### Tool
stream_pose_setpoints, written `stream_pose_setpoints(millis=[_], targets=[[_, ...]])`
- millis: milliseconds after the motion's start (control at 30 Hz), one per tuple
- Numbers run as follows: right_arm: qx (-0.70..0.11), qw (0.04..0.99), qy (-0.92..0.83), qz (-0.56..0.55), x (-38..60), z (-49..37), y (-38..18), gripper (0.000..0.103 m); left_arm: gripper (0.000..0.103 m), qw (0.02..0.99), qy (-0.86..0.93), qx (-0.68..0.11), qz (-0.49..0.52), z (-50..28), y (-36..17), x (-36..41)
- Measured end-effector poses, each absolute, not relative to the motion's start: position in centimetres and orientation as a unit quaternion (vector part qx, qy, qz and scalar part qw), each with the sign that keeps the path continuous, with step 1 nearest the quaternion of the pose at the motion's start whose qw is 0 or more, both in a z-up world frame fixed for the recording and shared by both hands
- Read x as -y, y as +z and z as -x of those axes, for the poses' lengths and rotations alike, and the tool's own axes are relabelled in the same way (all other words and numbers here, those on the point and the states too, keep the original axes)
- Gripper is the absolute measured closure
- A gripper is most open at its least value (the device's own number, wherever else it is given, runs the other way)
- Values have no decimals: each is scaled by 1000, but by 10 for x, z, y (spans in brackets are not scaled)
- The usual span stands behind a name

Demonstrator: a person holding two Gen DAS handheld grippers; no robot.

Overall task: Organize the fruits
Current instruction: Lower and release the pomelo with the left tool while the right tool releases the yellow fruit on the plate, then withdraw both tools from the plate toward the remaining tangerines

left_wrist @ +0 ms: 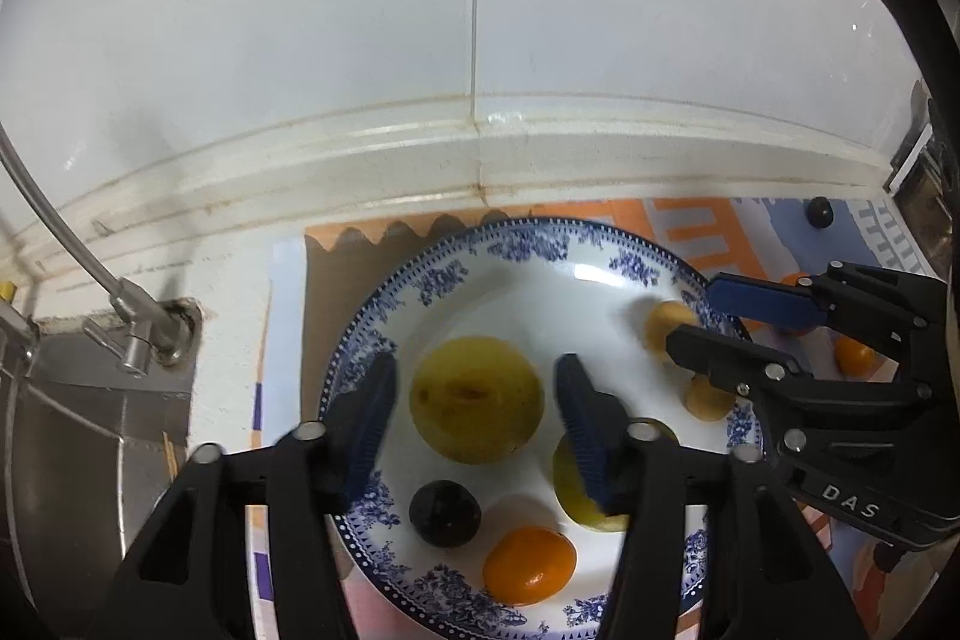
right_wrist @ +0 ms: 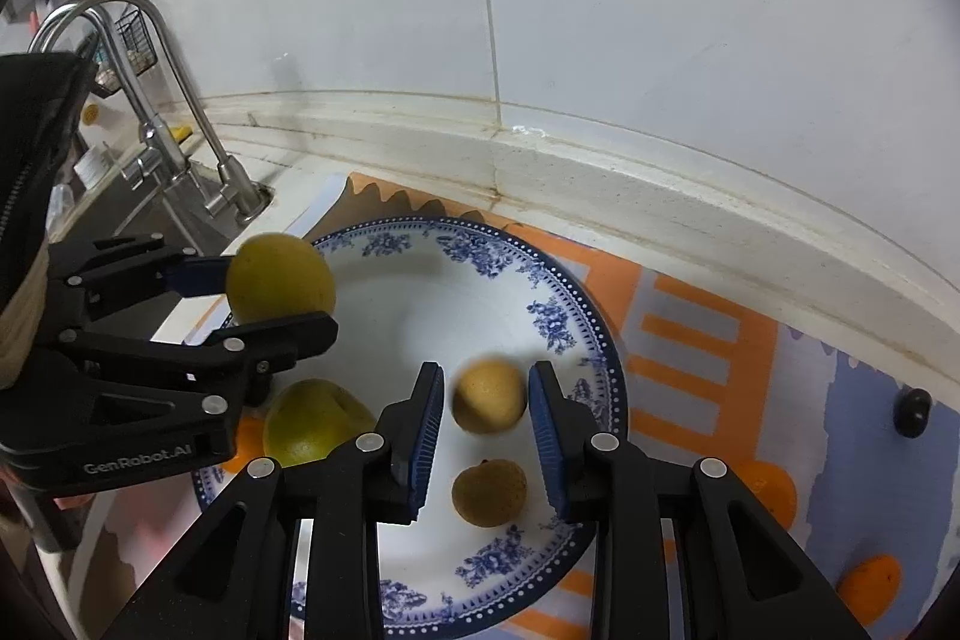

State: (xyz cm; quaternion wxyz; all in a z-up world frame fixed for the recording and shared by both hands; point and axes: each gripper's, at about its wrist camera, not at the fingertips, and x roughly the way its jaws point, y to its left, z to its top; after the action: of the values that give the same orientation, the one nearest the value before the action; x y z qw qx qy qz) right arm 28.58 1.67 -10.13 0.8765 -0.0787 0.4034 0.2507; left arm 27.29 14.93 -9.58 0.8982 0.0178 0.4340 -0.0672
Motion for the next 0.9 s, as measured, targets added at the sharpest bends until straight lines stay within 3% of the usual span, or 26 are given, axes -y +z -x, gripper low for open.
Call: stream_pose_setpoints(millis=[400, 500, 633, 733, 900], targets=[[-350, 906, 223, 82, 10, -241, -70, 66, 38, 921, -46, -383, -47, -224, -58, -128], [-340, 911, 221, 75, 20, -227, -61, 58, 34, 931, -44, -358, -52, -205, -45, -117], [-321, 920, 214, 69, 38, -204, -49, 57, 30, 944, -41, -323, -57, -181, -30, -100], [-308, 927, 205, 57, 54, -189, -40, 48, 28, 950, -41, -304, -61, -165, -22, -88], [-290, 938, 180, 56, 81, -164, -31, 45, 22, 960, -40, -271, -63, -140, -10, -68]])
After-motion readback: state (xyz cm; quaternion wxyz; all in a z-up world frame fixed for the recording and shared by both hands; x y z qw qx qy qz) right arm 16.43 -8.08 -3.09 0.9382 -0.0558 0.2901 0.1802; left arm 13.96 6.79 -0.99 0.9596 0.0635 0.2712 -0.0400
